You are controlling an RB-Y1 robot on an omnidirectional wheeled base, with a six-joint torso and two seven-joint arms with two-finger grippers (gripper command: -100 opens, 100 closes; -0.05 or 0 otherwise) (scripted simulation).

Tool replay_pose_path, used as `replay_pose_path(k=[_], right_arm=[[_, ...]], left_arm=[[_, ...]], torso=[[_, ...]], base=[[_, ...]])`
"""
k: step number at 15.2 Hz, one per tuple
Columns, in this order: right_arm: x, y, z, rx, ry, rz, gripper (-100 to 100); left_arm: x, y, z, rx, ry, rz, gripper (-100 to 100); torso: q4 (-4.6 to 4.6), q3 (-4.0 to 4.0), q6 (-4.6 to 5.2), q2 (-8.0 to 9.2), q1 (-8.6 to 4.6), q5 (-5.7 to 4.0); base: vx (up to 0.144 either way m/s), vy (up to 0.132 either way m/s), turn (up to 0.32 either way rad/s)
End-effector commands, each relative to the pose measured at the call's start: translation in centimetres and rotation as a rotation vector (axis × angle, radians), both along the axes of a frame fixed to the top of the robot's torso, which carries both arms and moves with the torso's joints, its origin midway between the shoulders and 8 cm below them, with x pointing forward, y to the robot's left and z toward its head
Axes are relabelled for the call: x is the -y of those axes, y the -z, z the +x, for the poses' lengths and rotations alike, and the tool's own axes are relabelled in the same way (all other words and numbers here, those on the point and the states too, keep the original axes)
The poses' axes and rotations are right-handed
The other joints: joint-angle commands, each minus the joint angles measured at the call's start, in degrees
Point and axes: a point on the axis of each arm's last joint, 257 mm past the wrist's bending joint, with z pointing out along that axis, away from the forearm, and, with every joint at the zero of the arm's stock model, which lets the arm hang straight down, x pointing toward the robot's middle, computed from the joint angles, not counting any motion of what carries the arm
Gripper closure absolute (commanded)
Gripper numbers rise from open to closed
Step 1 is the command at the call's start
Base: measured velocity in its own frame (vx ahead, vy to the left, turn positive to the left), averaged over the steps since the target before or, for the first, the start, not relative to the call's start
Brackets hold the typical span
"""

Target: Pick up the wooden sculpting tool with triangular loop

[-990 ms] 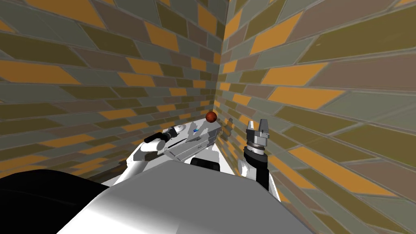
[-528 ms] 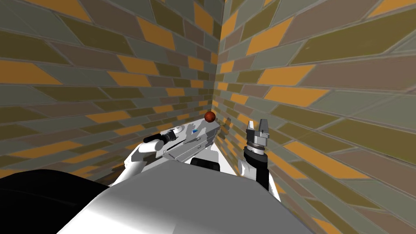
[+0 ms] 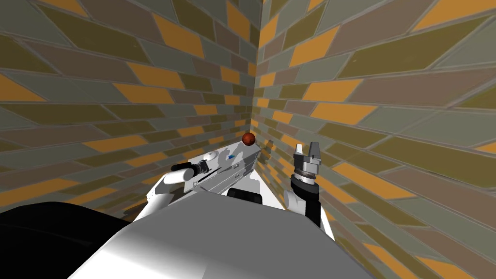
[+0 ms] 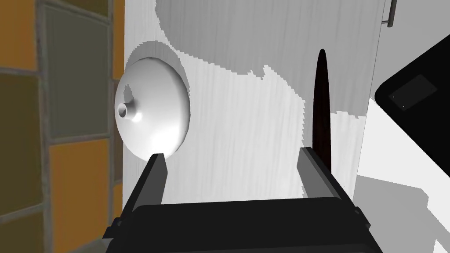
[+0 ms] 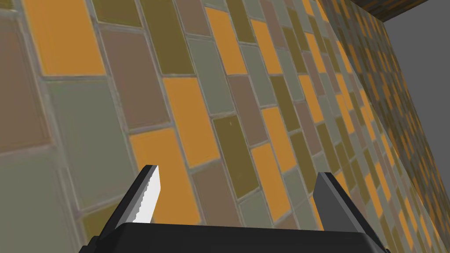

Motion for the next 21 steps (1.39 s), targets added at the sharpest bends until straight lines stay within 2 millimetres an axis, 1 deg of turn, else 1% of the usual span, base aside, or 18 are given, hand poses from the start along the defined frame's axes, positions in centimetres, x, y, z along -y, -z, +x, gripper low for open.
replay_pose_path(k=[1, 2, 4, 5, 9, 10, 11, 15, 16, 17, 21], right_arm=[[0.0, 0.0, 0.0, 0.000, 0.000, 0.000, 0], [0.0, 0.0, 0.0, 0.000, 0.000, 0.000, 0], [0.0, 0.0, 0.0, 0.000, 0.000, 0.000, 0], [0.0, 0.0, 0.0, 0.000, 0.000, 0.000, 0], [0.0, 0.0, 0.0, 0.000, 0.000, 0.000, 0], [0.0, 0.0, 0.0, 0.000, 0.000, 0.000, 0], [0.0, 0.0, 0.0, 0.000, 0.000, 0.000, 0], [0.0, 0.0, 0.0, 0.000, 0.000, 0.000, 0], [0.0, 0.0, 0.0, 0.000, 0.000, 0.000, 0], [0.0, 0.0, 0.0, 0.000, 0.000, 0.000, 0], [0.0, 0.0, 0.0, 0.000, 0.000, 0.000, 0]], left_arm=[[0.2, 1.6, -1.7, -0.060, -0.018, -0.039, -100], [0.2, 1.6, -1.7, -0.060, -0.018, -0.039, -100], [0.5, 3.8, -4.0, -0.136, -0.041, -0.085, -100], [0.5, 3.8, -4.0, -0.136, -0.041, -0.085, -100], [1.5, 7.7, -8.6, -0.266, -0.075, -0.150, -100], [1.3, 6.9, -7.3, -0.229, -0.066, -0.133, -100], [1.5, 8.0, -7.3, -0.236, -0.070, -0.137, -100], [1.8, 9.2, -7.0, -0.234, -0.072, -0.136, -100], [1.8, 8.7, -7.1, -0.236, -0.071, -0.137, -100], [1.8, 8.8, -7.1, -0.235, -0.071, -0.136, 100], [1.8, 8.7, -7.0, -0.234, -0.071, -0.136, 100]], torso=[[0.00, 0.00, 0.00, 0.00, 0.00, 0.00], [0.00, 0.01, 0.00, 0.02, -0.02, 0.00], [0.00, 0.01, -0.01, 0.02, -0.03, -0.01], [0.00, 0.01, 0.00, 0.02, -0.03, 0.00], [0.00, 0.01, -0.02, 0.03, -0.04, 0.00], [0.00, 0.01, -0.01, 0.01, -0.05, 0.00], [0.00, 0.00, -0.01, 0.00, -0.08, -0.02], [-0.02, -0.05, -0.01, -0.09, -0.11, -0.02], [-0.02, -0.05, -0.01, -0.09, -0.12, -0.03], [-0.02, -0.05, -0.01, -0.08, -0.14, -0.03], [-0.03, -0.05, 0.00, -0.07, -0.12, -0.01]], base=[[-0.009, 0.031, -0.098], [-0.009, 0.029, -0.083], [-0.005, 0.031, -0.109], [-0.009, 0.031, -0.086], [-0.006, 0.029, -0.059], [-0.003, 0.013, -0.016], [0.004, 0.011, -0.009], [0.014, 0.013, -0.012], [0.009, 0.006, -0.005], [0.000, 0.000, 0.000], [0.000, 0.000, 0.000]])
